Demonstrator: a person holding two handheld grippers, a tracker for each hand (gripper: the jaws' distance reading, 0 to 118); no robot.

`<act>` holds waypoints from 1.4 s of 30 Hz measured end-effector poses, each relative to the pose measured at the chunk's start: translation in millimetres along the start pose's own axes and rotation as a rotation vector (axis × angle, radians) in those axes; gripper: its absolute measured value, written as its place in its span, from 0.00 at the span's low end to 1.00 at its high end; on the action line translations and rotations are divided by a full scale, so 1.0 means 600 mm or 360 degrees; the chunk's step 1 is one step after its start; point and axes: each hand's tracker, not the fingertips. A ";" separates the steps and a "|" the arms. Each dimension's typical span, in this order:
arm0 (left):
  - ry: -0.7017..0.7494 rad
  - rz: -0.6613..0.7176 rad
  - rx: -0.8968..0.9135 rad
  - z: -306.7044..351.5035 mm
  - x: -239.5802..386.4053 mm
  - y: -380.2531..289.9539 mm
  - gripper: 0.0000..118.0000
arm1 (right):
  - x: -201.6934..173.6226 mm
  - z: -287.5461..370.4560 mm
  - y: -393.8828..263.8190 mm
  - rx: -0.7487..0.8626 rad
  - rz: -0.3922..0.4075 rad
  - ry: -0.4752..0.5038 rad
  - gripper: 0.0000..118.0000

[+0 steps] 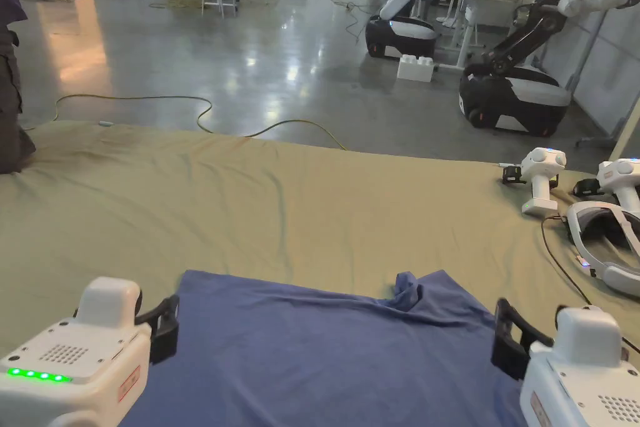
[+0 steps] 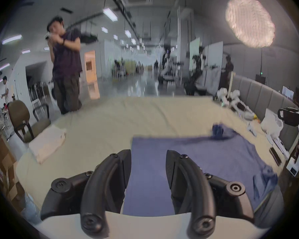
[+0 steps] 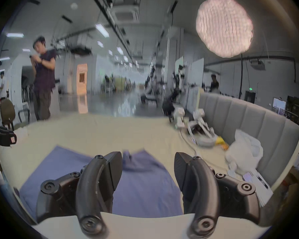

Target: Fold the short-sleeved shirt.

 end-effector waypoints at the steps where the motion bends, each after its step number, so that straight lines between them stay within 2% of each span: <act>1: 0.0020 -0.0012 0.0063 0.002 0.008 0.013 0.39 | -0.011 -0.001 0.010 0.0055 0.0008 0.0008 0.57; 5: 0.0059 0.0001 0.0271 0.007 0.032 0.062 0.39 | -0.045 -0.011 0.046 0.0220 -0.0021 0.0038 0.57; 8: 0.0060 0.0088 0.0338 0.002 0.034 0.084 0.36 | -0.057 -0.027 0.059 0.0221 -0.0074 0.0023 0.54; 10: 0.0077 0.0109 0.0347 -0.004 0.035 0.090 0.25 | -0.061 -0.036 0.061 0.0219 -0.0103 -0.0004 0.42; 12: 0.0109 0.0110 0.0364 -0.012 0.036 0.090 0.13 | -0.067 -0.048 0.059 0.0218 -0.0104 -0.0065 0.06; 13: 0.0132 0.0106 0.0366 -0.013 0.037 0.088 0.06 | -0.070 -0.053 0.055 0.0216 -0.0098 -0.0126 0.05; 14: 0.0124 0.0106 0.0368 -0.013 0.036 0.086 0.01 | -0.068 -0.056 0.051 0.0214 -0.0109 -0.0097 0.01; 17: 0.0135 0.0091 0.0389 -0.013 0.036 0.076 0.00 | -0.065 -0.061 0.044 0.0202 -0.0117 -0.0061 0.00; 21: 0.0129 0.0063 0.0375 -0.010 0.031 0.069 0.00 | -0.069 -0.047 0.034 0.0242 -0.0020 -0.0085 0.00; 25: 0.0099 0.0089 0.0241 0.001 0.001 0.048 0.00 | -0.069 -0.027 0.031 0.0238 -0.0008 -0.0060 0.00; 31: -0.0028 0.0097 -0.0363 0.025 -0.091 -0.035 0.00 | -0.076 -0.026 0.000 0.0125 0.0080 0.0016 0.00; 37: -0.0089 0.0194 -0.0942 0.059 -0.166 -0.148 0.00 | -0.086 -0.043 -0.044 -0.0023 0.0074 0.0076 0.00; 38: -0.0081 0.0216 -0.1002 0.061 -0.172 -0.164 0.02 | -0.088 -0.045 -0.050 -0.0042 0.0076 0.0087 0.00; 42: -0.0084 0.0328 -0.1143 0.058 -0.185 -0.214 0.49 | -0.100 -0.047 -0.069 -0.0102 0.0104 0.0120 0.00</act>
